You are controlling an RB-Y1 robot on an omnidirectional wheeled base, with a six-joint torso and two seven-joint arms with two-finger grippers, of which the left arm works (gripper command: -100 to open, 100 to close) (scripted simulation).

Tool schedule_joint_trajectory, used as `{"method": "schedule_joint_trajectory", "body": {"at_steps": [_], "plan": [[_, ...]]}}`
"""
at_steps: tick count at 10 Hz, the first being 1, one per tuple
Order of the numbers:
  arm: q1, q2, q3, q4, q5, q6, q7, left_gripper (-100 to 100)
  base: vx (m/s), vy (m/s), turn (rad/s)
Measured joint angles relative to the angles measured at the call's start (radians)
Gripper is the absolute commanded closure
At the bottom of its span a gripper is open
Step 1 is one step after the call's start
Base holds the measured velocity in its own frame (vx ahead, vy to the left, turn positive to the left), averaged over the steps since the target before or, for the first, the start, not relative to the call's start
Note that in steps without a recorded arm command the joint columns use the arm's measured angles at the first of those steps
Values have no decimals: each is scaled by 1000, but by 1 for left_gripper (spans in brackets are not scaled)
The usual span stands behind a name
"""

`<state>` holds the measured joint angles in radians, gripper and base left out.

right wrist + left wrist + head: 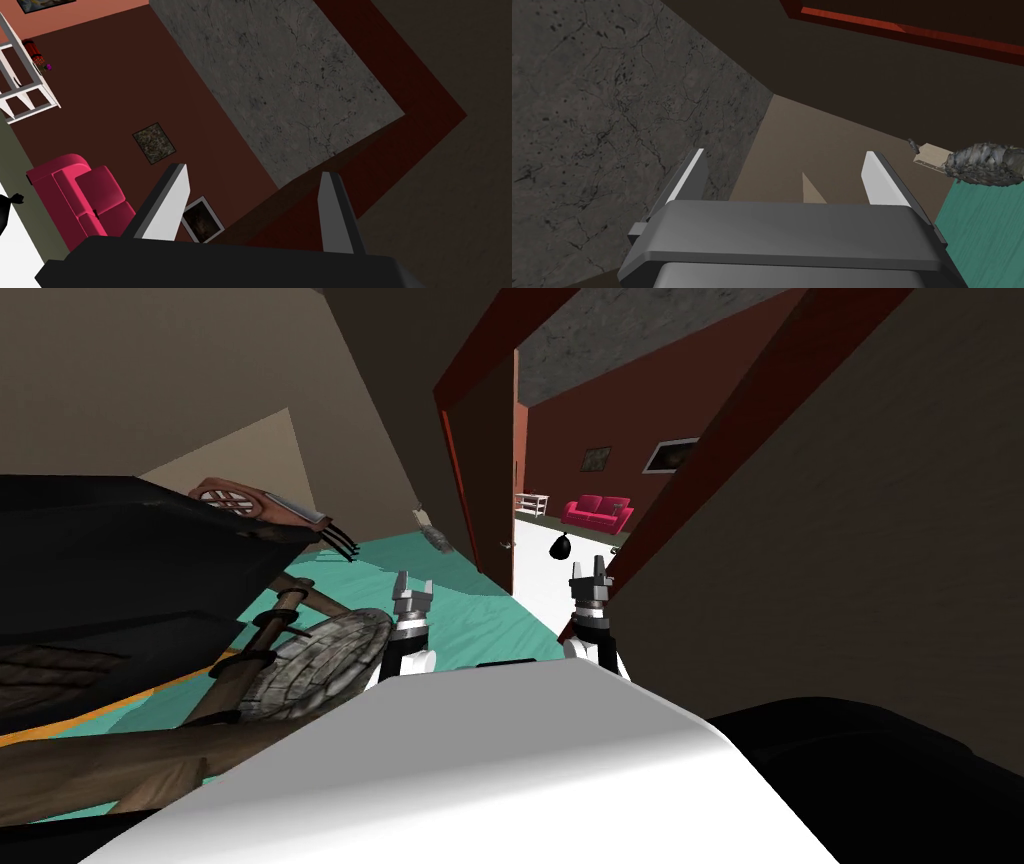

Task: Push the door open

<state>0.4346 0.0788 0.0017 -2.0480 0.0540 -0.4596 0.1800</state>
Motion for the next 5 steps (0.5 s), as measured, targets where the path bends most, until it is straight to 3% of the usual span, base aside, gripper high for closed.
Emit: {"method": "schedule_joint_trajectory", "body": {"at_steps": [5], "plan": [[-32, 7, -9, 84, -20, -19, 2, -100, 95, 35, -78]]}}
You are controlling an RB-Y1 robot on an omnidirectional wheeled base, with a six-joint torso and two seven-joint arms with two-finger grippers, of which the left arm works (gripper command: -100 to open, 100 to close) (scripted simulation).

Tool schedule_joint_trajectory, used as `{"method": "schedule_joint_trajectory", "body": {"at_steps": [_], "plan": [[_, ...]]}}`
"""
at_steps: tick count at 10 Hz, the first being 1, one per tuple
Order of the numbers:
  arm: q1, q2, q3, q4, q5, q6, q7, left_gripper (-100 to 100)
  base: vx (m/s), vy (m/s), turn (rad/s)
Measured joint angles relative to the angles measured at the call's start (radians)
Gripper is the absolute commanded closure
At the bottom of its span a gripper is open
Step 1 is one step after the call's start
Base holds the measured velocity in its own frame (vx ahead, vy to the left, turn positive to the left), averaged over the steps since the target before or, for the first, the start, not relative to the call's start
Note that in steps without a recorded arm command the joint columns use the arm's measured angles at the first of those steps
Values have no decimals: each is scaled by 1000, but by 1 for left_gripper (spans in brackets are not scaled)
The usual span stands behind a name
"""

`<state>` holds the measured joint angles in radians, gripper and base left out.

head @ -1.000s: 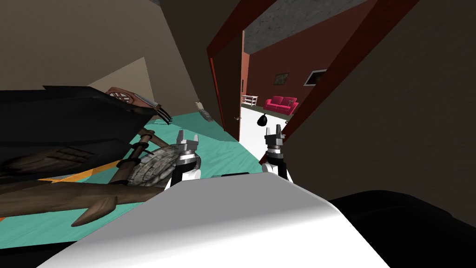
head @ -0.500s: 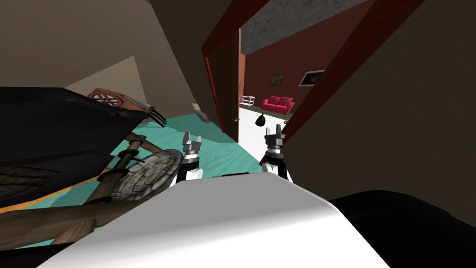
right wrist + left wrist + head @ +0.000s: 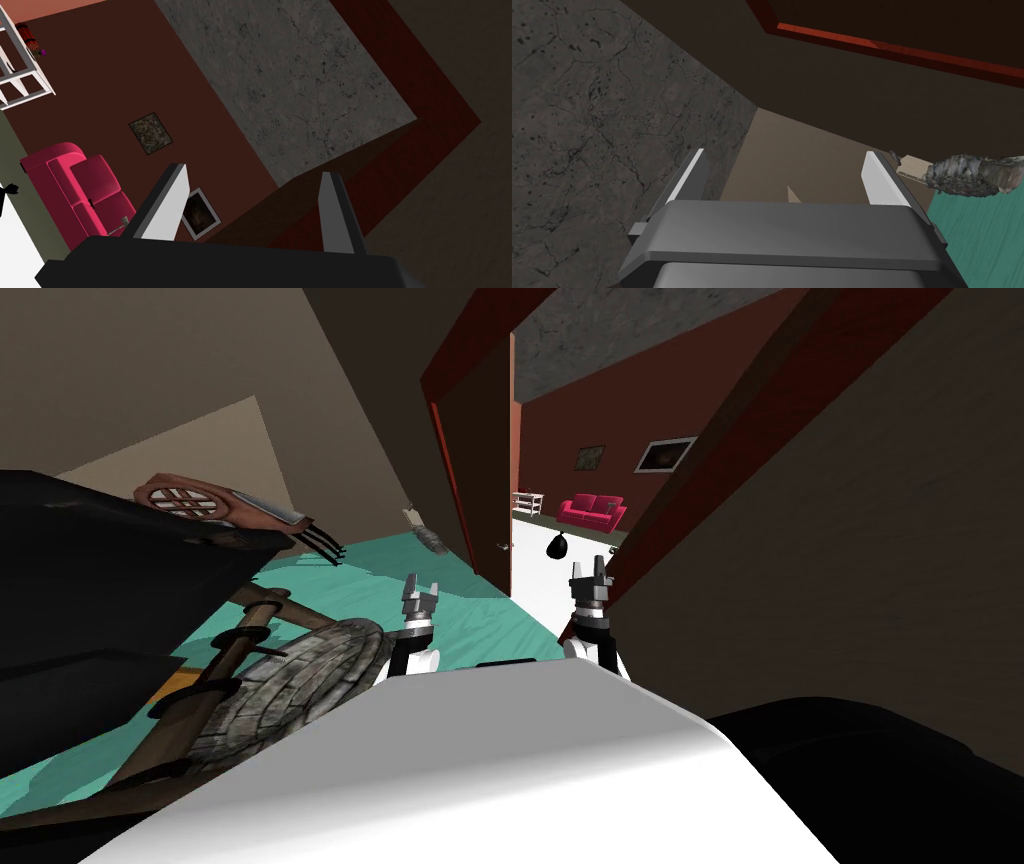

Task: Push the door open

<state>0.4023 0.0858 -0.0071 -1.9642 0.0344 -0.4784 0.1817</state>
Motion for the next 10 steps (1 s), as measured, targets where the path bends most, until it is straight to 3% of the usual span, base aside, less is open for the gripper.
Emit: {"method": "schedule_joint_trajectory", "body": {"at_steps": [2, 10], "plan": [[-14, 5, -3, 49, -9, -19, 2, -100, 134, 59, -130], [-75, 14, -15, 194, -41, -48, 6, -100, 94, 46, -85]]}}
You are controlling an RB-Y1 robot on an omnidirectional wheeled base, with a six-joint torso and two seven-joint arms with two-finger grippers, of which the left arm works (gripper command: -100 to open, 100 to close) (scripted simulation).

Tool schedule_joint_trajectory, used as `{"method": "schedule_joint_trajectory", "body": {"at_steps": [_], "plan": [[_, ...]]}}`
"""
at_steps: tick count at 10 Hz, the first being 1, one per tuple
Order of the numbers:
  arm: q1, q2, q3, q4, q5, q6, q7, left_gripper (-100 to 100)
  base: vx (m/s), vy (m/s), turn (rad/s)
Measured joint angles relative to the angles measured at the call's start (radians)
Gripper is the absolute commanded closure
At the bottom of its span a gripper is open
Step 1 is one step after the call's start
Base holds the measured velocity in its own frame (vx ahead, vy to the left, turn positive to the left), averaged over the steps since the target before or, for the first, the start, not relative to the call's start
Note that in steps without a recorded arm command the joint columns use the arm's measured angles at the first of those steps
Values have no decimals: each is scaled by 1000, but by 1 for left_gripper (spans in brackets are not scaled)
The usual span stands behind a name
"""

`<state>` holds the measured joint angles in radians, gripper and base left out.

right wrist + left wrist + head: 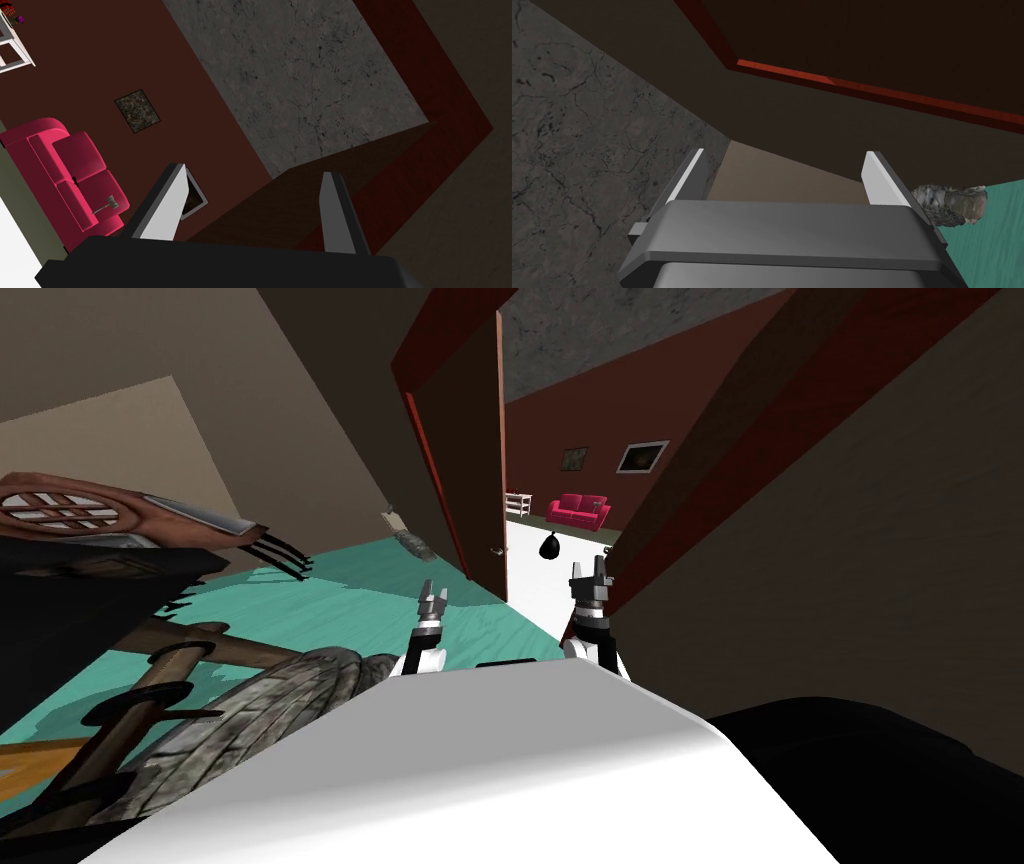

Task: Push the door open

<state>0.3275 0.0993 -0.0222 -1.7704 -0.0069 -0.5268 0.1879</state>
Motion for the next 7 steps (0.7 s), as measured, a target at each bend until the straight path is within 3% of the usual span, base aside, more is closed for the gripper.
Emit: {"method": "schedule_joint_trajectory", "body": {"at_steps": [7], "plan": [[-45, 7, -12, 124, -28, -31, 6, -100, 87, 53, -89]]}}
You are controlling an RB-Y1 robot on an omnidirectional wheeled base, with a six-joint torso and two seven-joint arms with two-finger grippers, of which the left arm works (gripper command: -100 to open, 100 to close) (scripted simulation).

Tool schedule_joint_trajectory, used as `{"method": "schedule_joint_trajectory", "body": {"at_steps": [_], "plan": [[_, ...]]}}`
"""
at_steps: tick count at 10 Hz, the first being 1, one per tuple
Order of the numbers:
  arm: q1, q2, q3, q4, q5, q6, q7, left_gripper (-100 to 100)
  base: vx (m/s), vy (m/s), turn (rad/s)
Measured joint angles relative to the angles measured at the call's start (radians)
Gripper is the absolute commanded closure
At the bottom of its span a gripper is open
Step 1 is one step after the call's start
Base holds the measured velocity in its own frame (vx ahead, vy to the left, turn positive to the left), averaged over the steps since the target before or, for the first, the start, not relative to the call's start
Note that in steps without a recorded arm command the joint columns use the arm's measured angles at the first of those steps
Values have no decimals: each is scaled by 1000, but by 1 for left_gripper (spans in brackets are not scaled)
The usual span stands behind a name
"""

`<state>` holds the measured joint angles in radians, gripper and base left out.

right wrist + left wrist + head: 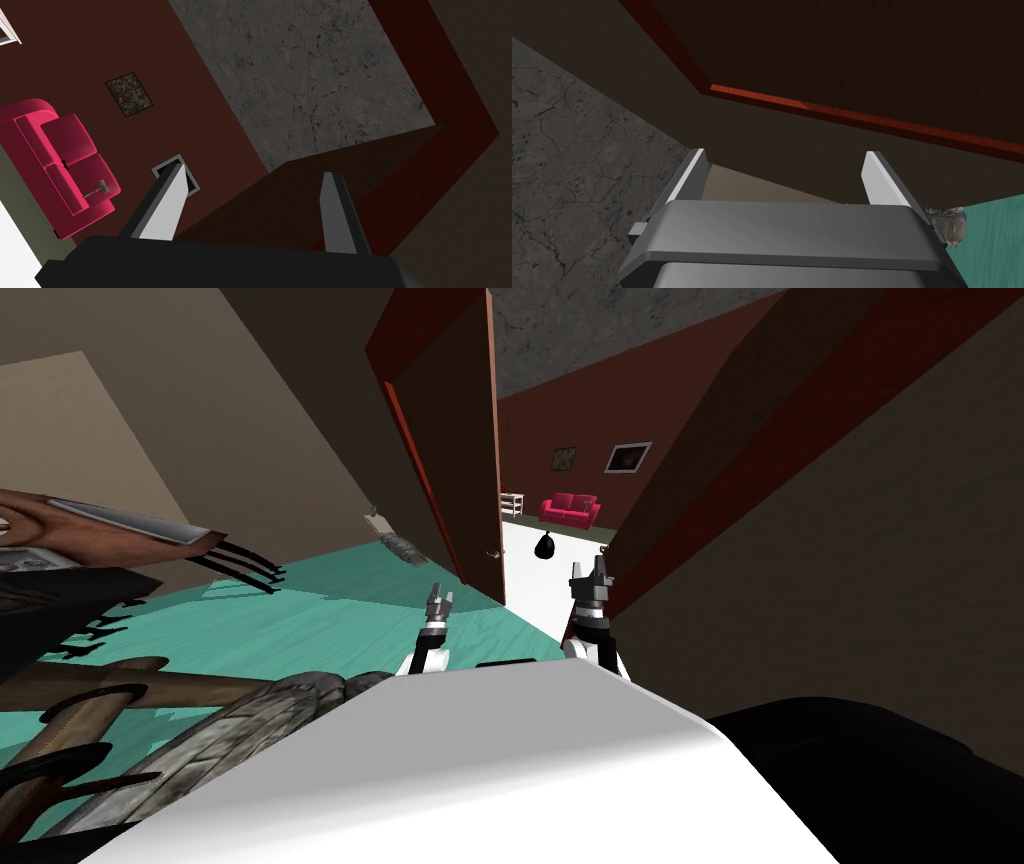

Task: Push the door open

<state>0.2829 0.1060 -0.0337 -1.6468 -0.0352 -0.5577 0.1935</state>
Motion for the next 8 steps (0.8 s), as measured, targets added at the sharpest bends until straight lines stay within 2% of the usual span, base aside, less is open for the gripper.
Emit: {"method": "schedule_joint_trajectory", "body": {"at_steps": [8], "plan": [[-65, 2, -12, 166, -33, -44, 4, -100, 82, 58, -93]]}}
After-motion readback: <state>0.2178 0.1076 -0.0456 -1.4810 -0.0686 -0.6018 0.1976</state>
